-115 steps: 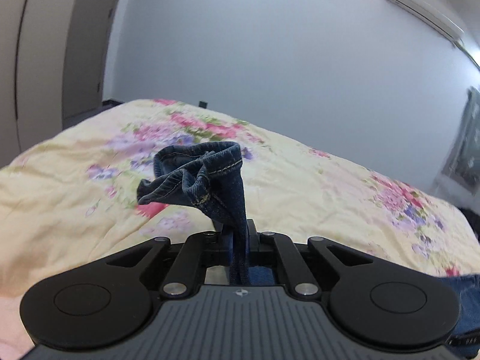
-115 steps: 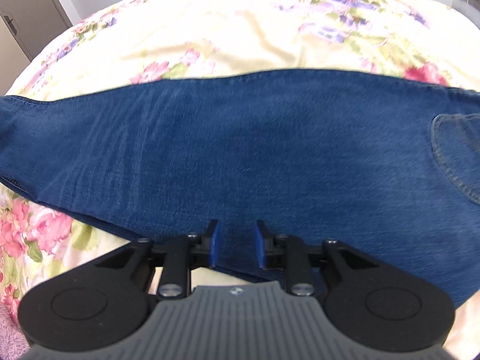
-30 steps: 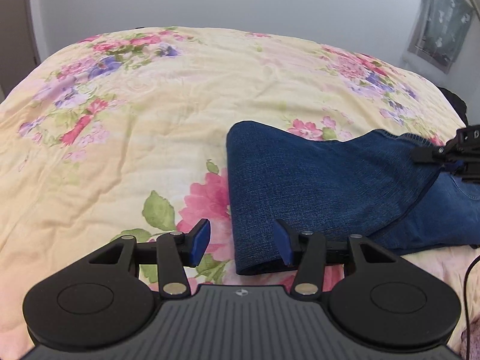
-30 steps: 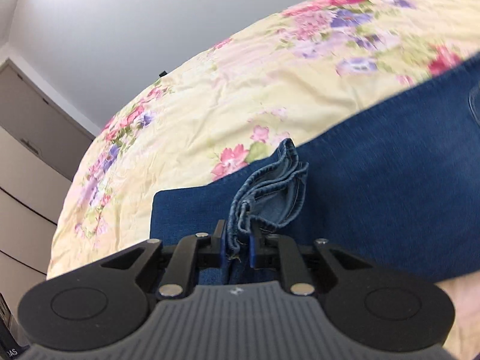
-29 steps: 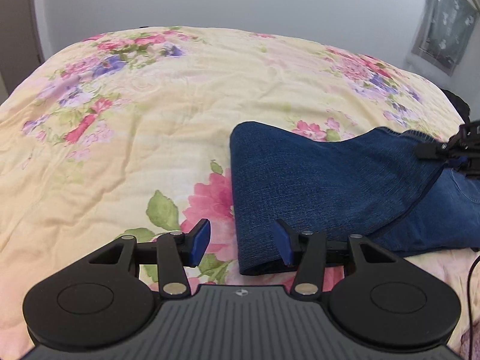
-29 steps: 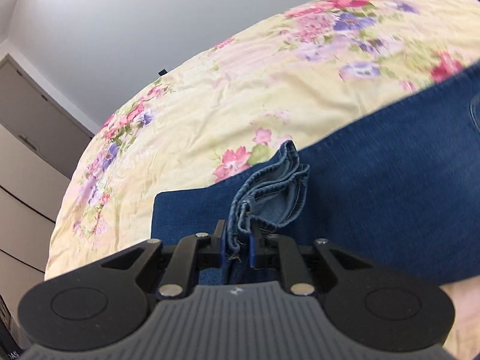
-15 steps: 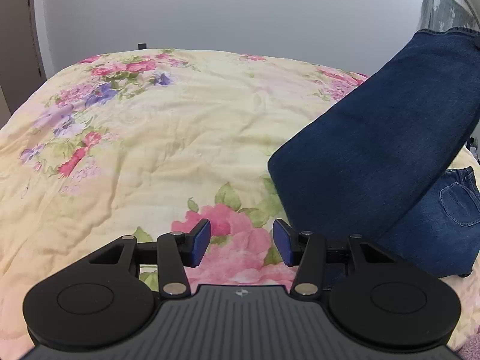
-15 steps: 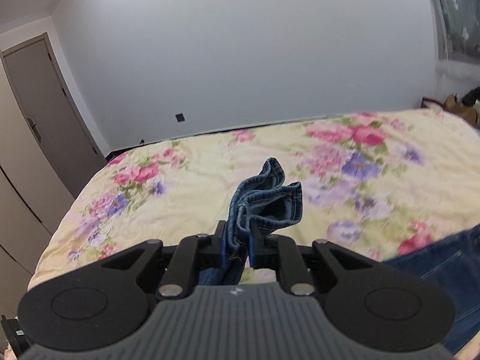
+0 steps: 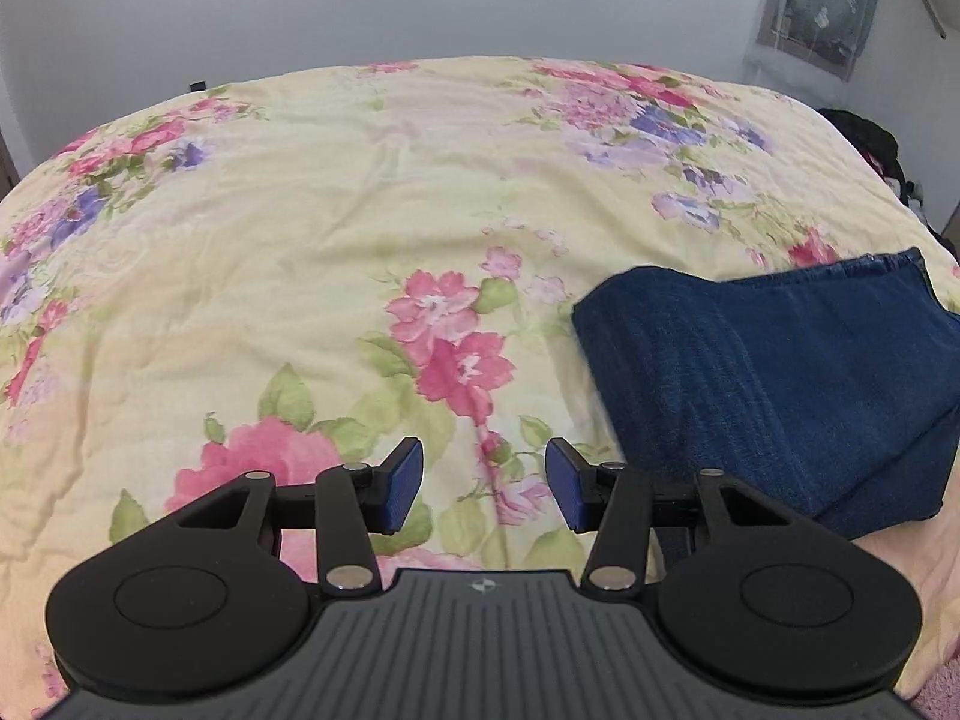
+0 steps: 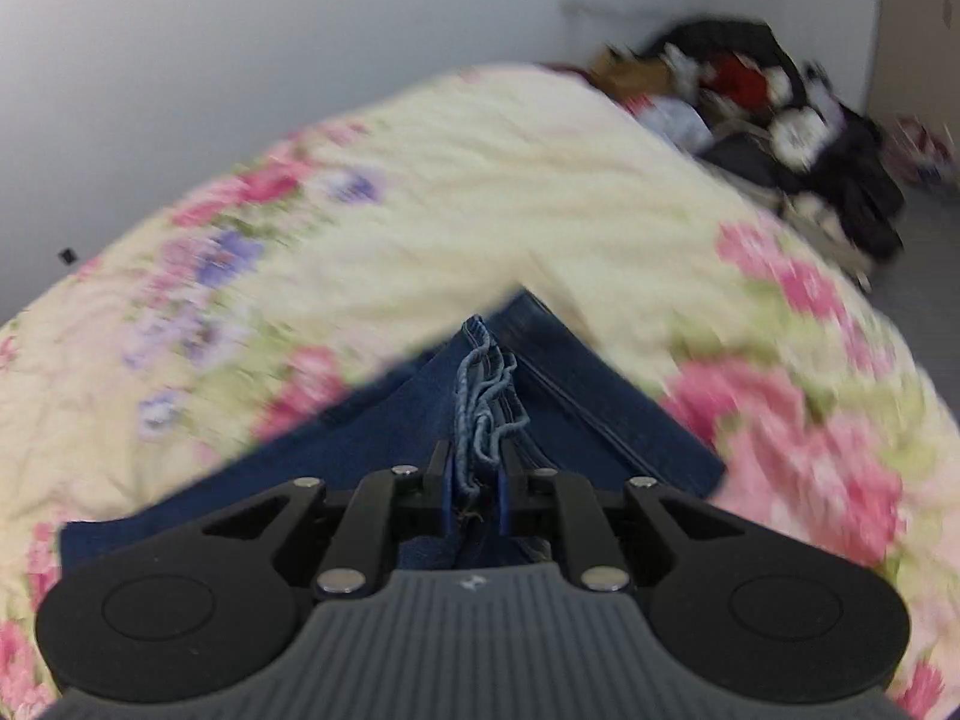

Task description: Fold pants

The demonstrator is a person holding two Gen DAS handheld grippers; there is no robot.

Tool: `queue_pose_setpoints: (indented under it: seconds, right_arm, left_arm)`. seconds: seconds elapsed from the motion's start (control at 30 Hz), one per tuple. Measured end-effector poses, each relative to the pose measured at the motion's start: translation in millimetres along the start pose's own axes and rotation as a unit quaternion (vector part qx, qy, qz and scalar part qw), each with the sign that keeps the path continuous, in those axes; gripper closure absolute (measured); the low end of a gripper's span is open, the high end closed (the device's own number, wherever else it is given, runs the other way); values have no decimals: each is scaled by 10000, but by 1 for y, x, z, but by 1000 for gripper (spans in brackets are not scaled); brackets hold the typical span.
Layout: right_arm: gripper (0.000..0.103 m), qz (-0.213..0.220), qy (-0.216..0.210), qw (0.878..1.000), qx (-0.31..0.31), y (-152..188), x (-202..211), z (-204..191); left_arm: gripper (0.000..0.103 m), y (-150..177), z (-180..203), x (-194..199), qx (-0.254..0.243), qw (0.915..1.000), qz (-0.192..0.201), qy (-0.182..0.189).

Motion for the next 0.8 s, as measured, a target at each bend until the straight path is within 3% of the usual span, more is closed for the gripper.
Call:
queue_pose_setpoints:
  seconds: [0.07,0.13,0.3,0.4,0.47,0.57,0.7,0.8]
  right_arm:
    - [94,-165,-365,9982,-441,13,-32,27]
    - [94,-90,-607,9972,-431,19,-42,30]
    - [94,-74,-697,9975,-33,22,-40,28]
    - [94,-91,-648,9979,32,18,-30,24]
    - [94,-19,-589,9982,144,8,-17,15]
    - [94,226,-885,9951,375,-16,18,-13]
    - [94,886,-1267,9828,1007,-49,86,-63]
    - [94,1457,-1336,9717,1297,-64,122,-66]
  left_arm:
    - [48,-3,18,-12,-142,9998,-43,128]
    - [50,-6,34,-22,-253,9993,-56,261]
    - [54,-19,71,-52,-212,9985,-84,506]
    - [56,-25,83,-61,-180,9989,-23,438]
    - [56,-32,87,-63,-155,9993,48,348]
    - [56,-44,86,-62,0,9995,131,285]
    - [58,-59,80,-58,334,9986,281,284]
    - [59,-63,82,-60,394,9981,320,360]
Point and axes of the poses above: each gripper's, at about its wrist camera, not at the fingertips, and x roughly against the way its jaws point, z to its right, y to its underside, the point moved 9 cm from there along -x, roughly the way its jaws point, and after that the axes turned 11 degrees about -z, right-handed, at the moved point
